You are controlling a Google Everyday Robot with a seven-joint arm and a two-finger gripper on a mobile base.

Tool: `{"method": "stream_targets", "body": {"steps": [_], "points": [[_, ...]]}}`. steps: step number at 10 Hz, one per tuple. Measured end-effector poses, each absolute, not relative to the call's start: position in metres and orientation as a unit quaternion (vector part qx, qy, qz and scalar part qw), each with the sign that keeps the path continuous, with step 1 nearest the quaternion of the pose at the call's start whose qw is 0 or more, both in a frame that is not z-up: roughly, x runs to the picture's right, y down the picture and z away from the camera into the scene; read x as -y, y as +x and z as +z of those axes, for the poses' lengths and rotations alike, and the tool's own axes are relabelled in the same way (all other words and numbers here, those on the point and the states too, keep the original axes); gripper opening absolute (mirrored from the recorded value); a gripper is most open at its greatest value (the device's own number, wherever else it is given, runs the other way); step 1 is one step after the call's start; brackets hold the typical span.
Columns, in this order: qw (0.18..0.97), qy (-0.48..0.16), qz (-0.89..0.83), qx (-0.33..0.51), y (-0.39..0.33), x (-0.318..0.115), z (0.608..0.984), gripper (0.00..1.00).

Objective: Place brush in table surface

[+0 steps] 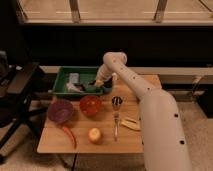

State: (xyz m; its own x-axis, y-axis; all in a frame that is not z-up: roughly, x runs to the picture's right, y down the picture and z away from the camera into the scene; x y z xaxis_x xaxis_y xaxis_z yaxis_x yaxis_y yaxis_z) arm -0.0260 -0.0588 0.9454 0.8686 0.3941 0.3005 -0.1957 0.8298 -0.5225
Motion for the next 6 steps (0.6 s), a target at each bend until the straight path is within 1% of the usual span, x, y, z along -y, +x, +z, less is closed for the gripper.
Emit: {"method": "stream_targets", "body": {"steps": [4,6], "points": [[0.925,-0.213,0.228,0.218,0.022,0.105,0.896,0.0],[0.925,-0.202,0.253,0.201,0.055,0.105,0.877,0.0]]}}
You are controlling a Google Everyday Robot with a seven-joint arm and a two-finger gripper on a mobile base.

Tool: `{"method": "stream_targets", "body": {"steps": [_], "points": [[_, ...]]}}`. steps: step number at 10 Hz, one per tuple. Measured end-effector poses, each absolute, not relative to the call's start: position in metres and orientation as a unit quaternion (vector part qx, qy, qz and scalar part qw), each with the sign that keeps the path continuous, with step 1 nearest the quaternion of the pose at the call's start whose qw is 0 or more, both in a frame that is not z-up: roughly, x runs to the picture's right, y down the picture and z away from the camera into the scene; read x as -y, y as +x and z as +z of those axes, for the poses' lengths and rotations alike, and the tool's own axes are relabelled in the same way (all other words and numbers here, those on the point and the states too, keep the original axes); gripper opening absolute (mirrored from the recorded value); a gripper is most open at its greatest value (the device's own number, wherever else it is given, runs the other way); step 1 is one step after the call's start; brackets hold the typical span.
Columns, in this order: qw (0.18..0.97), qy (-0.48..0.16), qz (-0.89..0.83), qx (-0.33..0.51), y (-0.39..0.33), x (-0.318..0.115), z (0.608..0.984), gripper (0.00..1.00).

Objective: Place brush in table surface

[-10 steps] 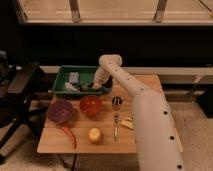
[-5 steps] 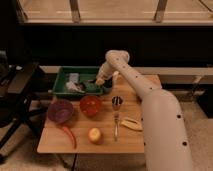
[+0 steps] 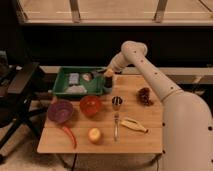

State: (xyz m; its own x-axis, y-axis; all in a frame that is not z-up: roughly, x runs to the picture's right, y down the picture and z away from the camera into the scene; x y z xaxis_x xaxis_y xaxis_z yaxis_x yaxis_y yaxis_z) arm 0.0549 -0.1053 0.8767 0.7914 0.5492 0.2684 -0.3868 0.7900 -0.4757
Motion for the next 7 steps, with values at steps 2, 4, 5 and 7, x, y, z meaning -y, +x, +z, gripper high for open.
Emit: {"method": "stream_targets", "body": {"steps": [2,4,5,7], "points": [[0.921,-0.202,0.288,0.167,0.098,0.082,0.855,0.0],[0.911,-0.207,0.329,0.136,0.15,0.048,0.827,0.0],[0.905,-0.208,0.348,0.125,0.174,0.033,0.815,0.0],[0.899,-0.209,0.368,0.115,0.197,0.018,0.803,0.0]]}}
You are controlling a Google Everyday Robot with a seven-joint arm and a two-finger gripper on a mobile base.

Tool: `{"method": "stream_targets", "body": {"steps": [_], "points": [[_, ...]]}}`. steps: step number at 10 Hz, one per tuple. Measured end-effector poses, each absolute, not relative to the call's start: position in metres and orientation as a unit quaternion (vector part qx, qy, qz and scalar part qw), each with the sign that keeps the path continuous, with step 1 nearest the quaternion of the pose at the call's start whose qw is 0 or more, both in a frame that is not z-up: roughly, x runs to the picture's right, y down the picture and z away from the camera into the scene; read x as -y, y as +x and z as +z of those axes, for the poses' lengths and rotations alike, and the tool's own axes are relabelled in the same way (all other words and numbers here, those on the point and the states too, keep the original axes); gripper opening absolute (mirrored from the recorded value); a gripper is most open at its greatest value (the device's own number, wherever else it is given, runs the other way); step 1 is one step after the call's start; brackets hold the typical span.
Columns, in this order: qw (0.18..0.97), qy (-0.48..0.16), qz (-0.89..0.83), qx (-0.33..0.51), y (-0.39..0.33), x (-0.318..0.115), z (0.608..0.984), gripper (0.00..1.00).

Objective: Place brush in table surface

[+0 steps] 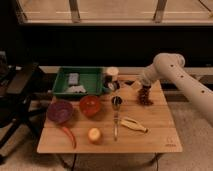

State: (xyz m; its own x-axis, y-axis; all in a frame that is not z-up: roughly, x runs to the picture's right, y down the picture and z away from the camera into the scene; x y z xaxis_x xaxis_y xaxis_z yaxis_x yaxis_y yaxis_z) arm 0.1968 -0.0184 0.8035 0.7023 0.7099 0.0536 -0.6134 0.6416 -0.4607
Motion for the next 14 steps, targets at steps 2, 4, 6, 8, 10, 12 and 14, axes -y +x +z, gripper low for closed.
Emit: {"method": "stream_targets", "body": {"steps": [2,4,6,8,10,12,14], "points": [[0.899,-0.209,0.367,0.116,0.195,0.019,0.804,0.0],[0.899,-0.209,0.369,0.114,0.196,0.02,0.805,0.0],[0.891,-0.202,0.395,0.096,0.206,0.024,0.817,0.0],[0.874,-0.195,0.44,0.062,0.239,0.023,0.838,0.0],[0.853,-0.193,0.484,0.032,0.273,0.014,0.865,0.05],[0.835,-0.2,0.512,0.014,0.288,0.003,0.884,0.22],[0.822,-0.219,0.526,0.005,0.288,-0.014,0.9,0.44]]}}
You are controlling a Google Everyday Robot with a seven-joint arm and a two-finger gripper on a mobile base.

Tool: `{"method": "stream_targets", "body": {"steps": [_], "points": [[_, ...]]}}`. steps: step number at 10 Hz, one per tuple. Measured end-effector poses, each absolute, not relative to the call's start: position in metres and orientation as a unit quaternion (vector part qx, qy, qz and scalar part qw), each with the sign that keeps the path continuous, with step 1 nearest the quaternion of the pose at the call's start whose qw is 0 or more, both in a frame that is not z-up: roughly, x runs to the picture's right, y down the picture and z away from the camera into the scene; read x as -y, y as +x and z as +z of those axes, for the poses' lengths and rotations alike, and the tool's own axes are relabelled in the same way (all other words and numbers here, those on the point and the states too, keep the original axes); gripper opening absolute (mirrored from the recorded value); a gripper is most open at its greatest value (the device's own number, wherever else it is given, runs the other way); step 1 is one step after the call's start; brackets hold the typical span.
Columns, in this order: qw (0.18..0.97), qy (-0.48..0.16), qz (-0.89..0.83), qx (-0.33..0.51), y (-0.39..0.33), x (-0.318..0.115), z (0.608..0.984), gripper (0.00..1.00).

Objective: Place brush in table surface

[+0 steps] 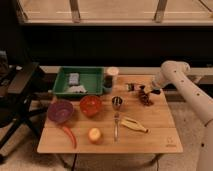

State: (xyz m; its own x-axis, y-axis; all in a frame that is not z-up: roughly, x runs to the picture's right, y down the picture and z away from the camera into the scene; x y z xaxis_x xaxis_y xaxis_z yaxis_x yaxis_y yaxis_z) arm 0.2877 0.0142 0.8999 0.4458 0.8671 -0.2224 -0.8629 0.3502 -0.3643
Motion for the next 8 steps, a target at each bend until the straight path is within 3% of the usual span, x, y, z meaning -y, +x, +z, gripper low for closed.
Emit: {"method": "stream_targets", "body": {"steps": [2,8], "points": [[0.812,-0.236,0.533,0.003,0.279,-0.028,0.904,0.59],[0.801,-0.278,0.53,0.005,0.236,-0.063,0.883,0.6]]}}
